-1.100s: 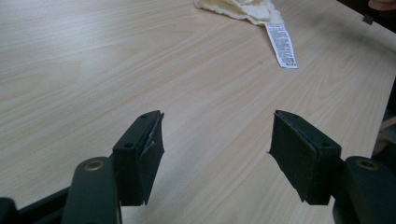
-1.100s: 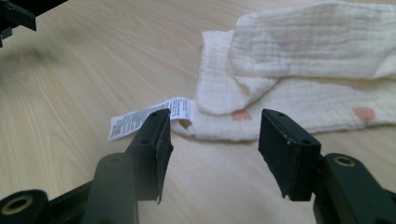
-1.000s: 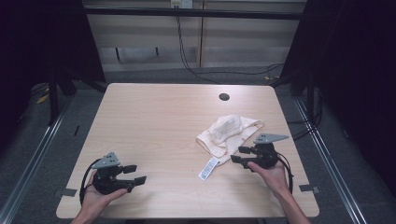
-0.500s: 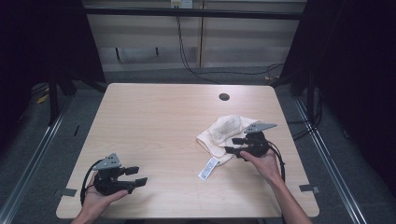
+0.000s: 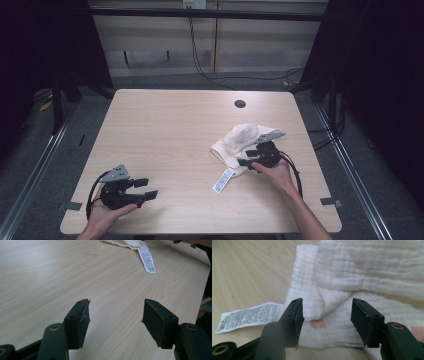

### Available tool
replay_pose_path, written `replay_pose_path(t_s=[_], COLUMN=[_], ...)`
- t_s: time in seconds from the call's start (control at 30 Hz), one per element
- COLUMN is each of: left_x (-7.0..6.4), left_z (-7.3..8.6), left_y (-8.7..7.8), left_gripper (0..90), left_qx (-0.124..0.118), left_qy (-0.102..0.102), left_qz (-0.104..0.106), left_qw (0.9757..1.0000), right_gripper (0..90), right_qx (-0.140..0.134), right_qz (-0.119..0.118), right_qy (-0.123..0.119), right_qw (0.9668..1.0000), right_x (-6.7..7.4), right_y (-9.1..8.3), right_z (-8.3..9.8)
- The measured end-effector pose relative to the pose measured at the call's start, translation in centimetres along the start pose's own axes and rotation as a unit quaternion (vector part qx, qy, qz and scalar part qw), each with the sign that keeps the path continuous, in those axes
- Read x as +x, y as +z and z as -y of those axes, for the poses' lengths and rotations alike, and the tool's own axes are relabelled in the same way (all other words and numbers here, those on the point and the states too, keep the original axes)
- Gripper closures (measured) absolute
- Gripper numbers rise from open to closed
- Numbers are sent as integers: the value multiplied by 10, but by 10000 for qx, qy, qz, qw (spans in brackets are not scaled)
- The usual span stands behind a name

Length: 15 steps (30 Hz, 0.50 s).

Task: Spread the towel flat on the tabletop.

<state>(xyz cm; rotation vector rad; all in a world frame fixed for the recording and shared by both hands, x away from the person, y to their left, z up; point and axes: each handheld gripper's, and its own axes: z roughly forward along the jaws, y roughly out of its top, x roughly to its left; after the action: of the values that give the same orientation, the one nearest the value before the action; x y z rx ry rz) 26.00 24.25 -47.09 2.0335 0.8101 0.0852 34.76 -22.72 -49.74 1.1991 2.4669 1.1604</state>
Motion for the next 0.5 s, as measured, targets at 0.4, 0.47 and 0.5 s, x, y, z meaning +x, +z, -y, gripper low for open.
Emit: replay_pose_path(t_s=[0.4, 0.47, 0.5], left_x=[0, 1, 1], left_z=[0, 0, -1], left_y=[4, 5, 5], left_gripper=[402, 404, 403], left_qx=[89, 82, 84], left_qy=[35, 29, 25], left_qz=[-12, 11, 16], left_qw=[10000, 10000, 10000], right_gripper=[764, 821, 839], right_qx=[115, 85, 80], right_qz=[203, 91, 54], right_qy=[-153, -42, -35], right_qw=[9996, 9999, 9999], right_x=[3, 3, 3], right_y=[7, 7, 8], right_z=[2, 3, 3])
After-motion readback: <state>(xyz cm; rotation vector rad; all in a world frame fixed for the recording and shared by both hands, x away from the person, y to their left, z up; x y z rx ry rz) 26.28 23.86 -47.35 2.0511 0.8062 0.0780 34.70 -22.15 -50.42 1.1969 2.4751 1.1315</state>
